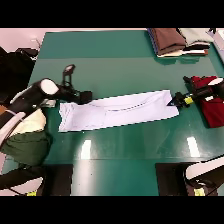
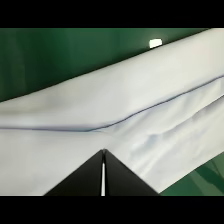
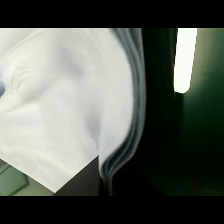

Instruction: Fold the shirts.

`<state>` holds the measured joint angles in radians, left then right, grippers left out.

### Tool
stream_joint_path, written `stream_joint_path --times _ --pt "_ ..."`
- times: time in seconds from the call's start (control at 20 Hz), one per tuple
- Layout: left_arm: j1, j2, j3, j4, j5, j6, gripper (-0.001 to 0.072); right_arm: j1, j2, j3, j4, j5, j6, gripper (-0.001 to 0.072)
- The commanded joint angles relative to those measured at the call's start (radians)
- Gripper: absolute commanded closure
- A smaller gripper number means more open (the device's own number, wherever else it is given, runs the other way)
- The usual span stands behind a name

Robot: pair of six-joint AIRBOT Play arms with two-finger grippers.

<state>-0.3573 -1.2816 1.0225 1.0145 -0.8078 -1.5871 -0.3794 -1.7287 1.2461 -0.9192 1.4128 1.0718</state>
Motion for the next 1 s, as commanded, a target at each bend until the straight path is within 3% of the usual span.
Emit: stream_joint_path --times 0.0,0.2,0.45,0.8,0.95 --pt "-0.115 -0.099 0.029 -0.048 0.089 -0.036 0.0680 0.050 0.023 0.051 0.037 0.016 -0.038 0.0691" --pt "-0.208 -0.286 0.211 -0.053 0.082 -0.028 0.0680 0.084 0.171 0.204 0.066 0.108 0.012 0.0692" --pt "-0.282 -0.488 0.410 -0.054 0.044 -0.029 0.0680 0.191 0.356 0.308 0.222 0.097 0.076 0.0691" --pt "-0.283 -0.524 0.451 -0.053 0.037 -0.035 0.0680 0.403 0.422 0.382 0.220 0.064 0.162 0.0691" --pt "-0.235 -0.510 0.478 -0.050 -0.029 -0.063 0.0680 0.485 0.421 0.382 0.220 0.033 0.170 0.0691"
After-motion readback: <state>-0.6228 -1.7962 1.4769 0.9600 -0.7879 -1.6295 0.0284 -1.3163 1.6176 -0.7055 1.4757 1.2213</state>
